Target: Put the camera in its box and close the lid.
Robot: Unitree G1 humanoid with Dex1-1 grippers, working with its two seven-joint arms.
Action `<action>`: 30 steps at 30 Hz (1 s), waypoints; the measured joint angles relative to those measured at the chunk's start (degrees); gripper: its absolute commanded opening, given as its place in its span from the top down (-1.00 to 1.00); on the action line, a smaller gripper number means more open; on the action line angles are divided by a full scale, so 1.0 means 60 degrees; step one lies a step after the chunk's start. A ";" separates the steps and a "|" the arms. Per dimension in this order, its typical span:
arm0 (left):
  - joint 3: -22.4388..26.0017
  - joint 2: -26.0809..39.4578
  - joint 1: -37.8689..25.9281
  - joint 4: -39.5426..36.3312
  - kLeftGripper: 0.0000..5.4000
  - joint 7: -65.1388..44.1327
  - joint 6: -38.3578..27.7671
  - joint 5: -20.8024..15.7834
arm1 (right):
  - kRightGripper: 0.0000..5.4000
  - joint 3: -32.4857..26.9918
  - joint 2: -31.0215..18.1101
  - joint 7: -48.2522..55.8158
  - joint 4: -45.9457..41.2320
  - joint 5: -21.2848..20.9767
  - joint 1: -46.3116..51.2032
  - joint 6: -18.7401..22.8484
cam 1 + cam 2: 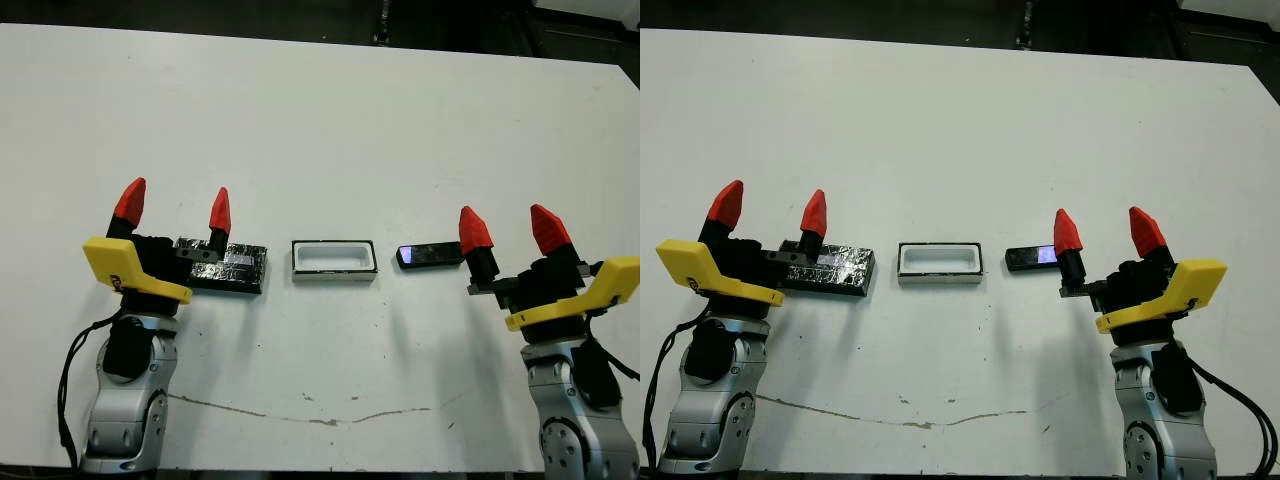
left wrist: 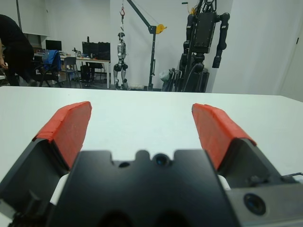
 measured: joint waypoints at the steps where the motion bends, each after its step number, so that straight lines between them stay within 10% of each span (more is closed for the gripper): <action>1: 0.0012 0.0001 0.0000 0.0007 -1.00 -0.0003 -0.0006 -0.0006 | -0.99 0.0026 0.0009 -0.0003 0.0001 -0.0021 0.0005 0.0000; 15: 0.0058 0.0012 -0.0019 0.0409 -1.00 -0.0153 -0.0432 0.0027 | -0.99 -0.0141 -0.0258 0.0219 0.0115 0.0170 -0.0095 0.0005; 30: -0.0010 -0.0031 -0.0010 0.0309 -1.00 -0.0051 -0.0417 0.0141 | -0.99 -0.0702 -0.3817 0.3540 0.2394 0.0351 -0.3235 0.0407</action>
